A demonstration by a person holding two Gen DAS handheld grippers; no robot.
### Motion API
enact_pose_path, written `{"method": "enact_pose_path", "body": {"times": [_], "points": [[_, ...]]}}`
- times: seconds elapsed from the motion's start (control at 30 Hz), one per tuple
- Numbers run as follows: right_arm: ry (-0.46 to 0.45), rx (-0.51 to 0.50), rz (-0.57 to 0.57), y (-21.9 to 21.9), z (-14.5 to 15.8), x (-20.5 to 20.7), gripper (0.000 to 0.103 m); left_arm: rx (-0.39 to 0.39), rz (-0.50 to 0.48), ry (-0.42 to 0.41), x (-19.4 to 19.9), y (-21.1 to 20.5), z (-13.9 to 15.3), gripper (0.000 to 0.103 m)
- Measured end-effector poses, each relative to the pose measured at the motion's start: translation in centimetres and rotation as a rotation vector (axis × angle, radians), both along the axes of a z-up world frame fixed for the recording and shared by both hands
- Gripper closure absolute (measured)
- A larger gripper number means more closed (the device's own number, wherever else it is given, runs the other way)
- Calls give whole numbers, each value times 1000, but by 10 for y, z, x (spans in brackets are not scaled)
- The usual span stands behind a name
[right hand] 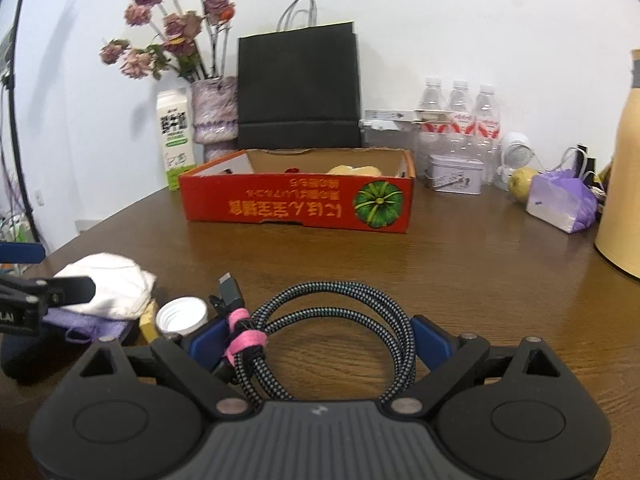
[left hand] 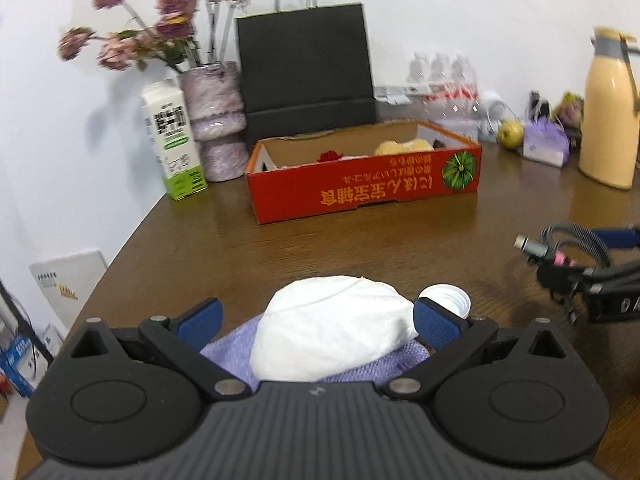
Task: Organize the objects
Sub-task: 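Lift the white cloth in the left tool while the right tool lifts the cable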
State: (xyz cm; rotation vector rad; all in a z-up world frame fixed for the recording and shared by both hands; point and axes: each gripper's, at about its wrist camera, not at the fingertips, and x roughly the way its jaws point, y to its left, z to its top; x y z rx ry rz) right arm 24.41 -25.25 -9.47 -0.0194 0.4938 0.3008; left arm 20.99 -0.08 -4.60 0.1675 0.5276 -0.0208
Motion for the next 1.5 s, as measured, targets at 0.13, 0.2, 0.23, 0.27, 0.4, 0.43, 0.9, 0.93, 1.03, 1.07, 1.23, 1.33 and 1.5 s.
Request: {"method": "enact_pose_path", "body": {"times": [0.13,0.2,0.23,0.27,0.4,0.43,0.9,0.93,1.03,1.07,1.23,1.33,1.5], "points": [[-8,16,-38,-7,0,2,8,45,-79,66,14,-6,-2,0],[1,18,-36,-8,0,4,8,66,-109,101,21,-8,-5,0],[0,19,-37,-8,0,4,8,68,-111,111,24,-7,-6,0],[-2,22,-38,-8,-1,4,8,63,-114,118,26,-7,-7,0],[1,36,-41,-10,-1,5,8,73,-137,155,32,-6,-14,0],[4,38,-42,-10,-1,6,8,74,-135,160,33,-6,-16,0],[10,50,-46,-10,-1,7,8,18,-108,131,26,-5,-22,12],[10,50,-45,-10,-1,7,8,16,-101,122,24,-5,-23,13],[6,50,-45,-10,-1,7,8,9,-84,97,18,-5,-22,19],[5,50,-44,-10,-1,6,8,4,-80,90,16,-5,-21,20],[4,51,-45,-9,-1,6,8,-29,-59,51,8,-2,-15,24],[1,51,-44,-8,0,6,8,-45,-29,20,2,-1,-11,25],[-6,50,-44,-8,2,5,8,-105,45,-40,-12,0,-2,26]]}}
